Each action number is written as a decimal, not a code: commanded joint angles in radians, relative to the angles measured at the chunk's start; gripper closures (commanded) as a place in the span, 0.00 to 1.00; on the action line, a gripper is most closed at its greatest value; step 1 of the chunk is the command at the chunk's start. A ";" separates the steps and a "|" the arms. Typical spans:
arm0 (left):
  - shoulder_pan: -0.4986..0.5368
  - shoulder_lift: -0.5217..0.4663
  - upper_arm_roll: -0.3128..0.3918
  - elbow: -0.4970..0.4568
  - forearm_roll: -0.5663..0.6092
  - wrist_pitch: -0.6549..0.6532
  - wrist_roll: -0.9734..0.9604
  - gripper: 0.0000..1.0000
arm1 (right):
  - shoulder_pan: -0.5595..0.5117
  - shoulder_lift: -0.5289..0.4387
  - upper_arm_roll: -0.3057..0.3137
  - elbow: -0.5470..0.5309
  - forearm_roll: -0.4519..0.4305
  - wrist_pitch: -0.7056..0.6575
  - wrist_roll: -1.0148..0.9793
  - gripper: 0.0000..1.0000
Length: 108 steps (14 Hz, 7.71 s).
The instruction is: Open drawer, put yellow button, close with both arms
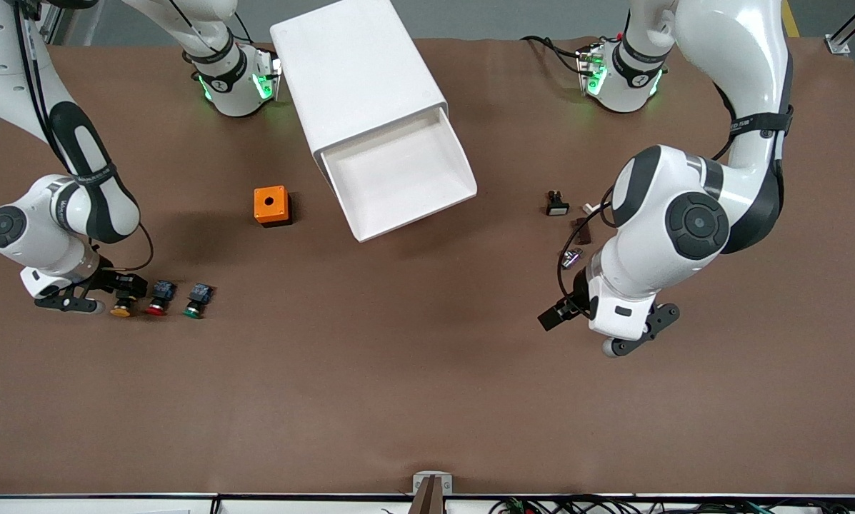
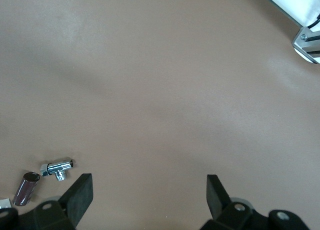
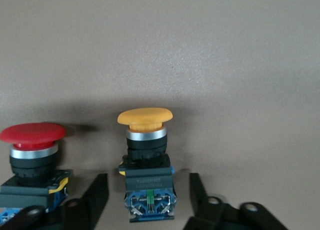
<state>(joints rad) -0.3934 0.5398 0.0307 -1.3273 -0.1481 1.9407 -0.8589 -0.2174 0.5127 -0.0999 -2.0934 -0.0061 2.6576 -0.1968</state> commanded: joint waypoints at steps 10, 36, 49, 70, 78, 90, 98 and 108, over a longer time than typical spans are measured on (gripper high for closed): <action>0.002 -0.020 -0.005 -0.020 0.019 0.001 0.006 0.00 | 0.099 -0.198 0.012 0.203 0.083 -0.581 0.110 1.00; -0.001 -0.021 -0.005 -0.023 0.019 0.001 0.008 0.00 | 1.178 -0.378 0.011 0.282 0.028 -0.683 1.974 1.00; -0.153 0.028 -0.008 -0.021 0.004 0.001 -0.015 0.00 | 1.224 -0.243 0.011 0.362 0.029 -0.639 2.079 0.00; -0.400 0.068 -0.006 -0.016 -0.102 -0.023 -0.276 0.00 | 0.486 -0.327 -0.003 0.727 0.048 -1.308 0.355 0.00; -0.435 0.078 -0.011 -0.021 -0.295 -0.025 -0.330 0.00 | 0.345 -0.329 -0.004 0.727 -0.018 -1.311 0.227 0.00; -0.536 0.091 -0.015 -0.024 -0.389 -0.039 -0.407 0.00 | 0.210 -0.352 0.000 0.803 0.043 -1.352 0.231 0.00; -0.539 0.111 -0.015 -0.026 -0.461 -0.040 -0.420 0.00 | 0.150 -0.500 -0.001 0.695 0.041 -1.364 0.102 0.00; -0.533 0.138 -0.029 -0.027 -0.516 -0.039 -0.453 0.00 | 0.196 -0.649 0.006 0.492 0.041 -1.283 0.192 0.00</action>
<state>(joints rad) -0.9217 0.6679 0.0074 -1.3631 -0.6364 1.9062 -1.2906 -0.0220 -0.0912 -0.0937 -1.5451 0.0294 1.3507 -0.0240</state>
